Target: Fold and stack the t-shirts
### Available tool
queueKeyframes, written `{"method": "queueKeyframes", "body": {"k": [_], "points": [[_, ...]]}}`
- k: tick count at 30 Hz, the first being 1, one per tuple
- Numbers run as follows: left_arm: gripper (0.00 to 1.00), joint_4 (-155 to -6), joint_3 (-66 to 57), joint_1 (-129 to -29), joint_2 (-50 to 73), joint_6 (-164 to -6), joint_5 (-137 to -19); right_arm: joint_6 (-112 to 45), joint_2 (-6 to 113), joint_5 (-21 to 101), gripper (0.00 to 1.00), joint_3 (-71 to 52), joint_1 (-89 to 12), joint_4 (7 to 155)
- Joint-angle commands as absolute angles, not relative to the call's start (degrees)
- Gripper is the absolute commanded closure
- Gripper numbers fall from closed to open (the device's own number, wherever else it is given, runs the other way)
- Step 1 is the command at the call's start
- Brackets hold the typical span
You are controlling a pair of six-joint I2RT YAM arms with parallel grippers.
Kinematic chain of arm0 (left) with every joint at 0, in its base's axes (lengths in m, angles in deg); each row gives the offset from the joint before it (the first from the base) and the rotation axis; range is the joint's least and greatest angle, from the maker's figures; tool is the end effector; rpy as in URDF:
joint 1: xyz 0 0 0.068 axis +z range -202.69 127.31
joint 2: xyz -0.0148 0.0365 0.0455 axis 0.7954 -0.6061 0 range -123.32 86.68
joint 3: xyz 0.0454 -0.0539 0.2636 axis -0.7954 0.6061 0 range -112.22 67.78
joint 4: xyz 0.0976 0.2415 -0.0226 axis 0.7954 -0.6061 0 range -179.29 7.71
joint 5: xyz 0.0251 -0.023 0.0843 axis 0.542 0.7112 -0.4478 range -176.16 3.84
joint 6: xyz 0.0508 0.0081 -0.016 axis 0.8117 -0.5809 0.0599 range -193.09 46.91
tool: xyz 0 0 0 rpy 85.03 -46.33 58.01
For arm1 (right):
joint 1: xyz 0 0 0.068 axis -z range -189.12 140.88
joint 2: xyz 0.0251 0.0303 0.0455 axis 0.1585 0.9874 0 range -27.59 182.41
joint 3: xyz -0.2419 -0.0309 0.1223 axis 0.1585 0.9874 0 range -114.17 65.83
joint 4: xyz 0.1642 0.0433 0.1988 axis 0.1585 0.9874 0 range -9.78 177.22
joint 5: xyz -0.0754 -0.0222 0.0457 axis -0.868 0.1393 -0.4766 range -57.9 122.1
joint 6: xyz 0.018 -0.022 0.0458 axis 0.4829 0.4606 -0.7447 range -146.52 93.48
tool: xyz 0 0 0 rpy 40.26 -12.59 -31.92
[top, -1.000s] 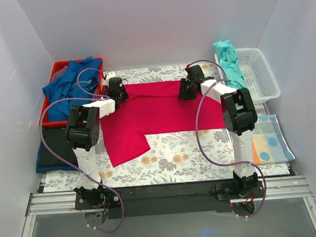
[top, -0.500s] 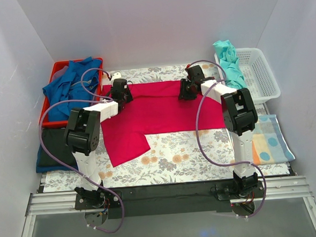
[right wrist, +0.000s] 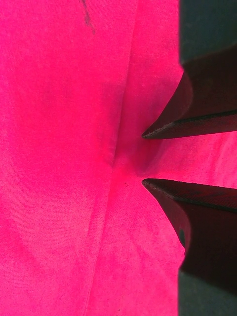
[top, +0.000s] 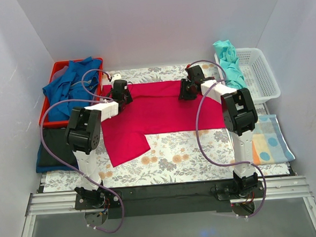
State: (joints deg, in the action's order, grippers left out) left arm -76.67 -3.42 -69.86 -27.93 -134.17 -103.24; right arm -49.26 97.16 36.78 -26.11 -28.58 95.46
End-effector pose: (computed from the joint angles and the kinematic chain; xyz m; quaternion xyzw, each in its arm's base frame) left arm 0.4183 -0.1184 0.1627 -0.3926 0.7991 -0.1712 0.4218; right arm 0.4536 0.1633 0.1668 0.0121 0.9330 0.1644 0.3200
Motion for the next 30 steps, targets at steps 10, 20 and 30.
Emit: {"method": "queueKeyframes", "body": {"k": [10, 20, 30], "points": [[0.67, -75.4, -5.1, -69.8, -30.4, -133.8, -104.4, -49.5, 95.2, 36.6, 0.57, -25.0, -28.0, 96.1], [0.99, -75.3, -8.2, -69.3, -32.8, -134.1, -103.8, -49.1, 94.1, 35.8, 0.57, -24.4, -27.2, 96.3], [1.0, -77.5, -4.7, -69.6, -26.2, -134.3, -104.2, -49.3, 93.6, 35.1, 0.57, -24.2, -27.0, 96.4]]}}
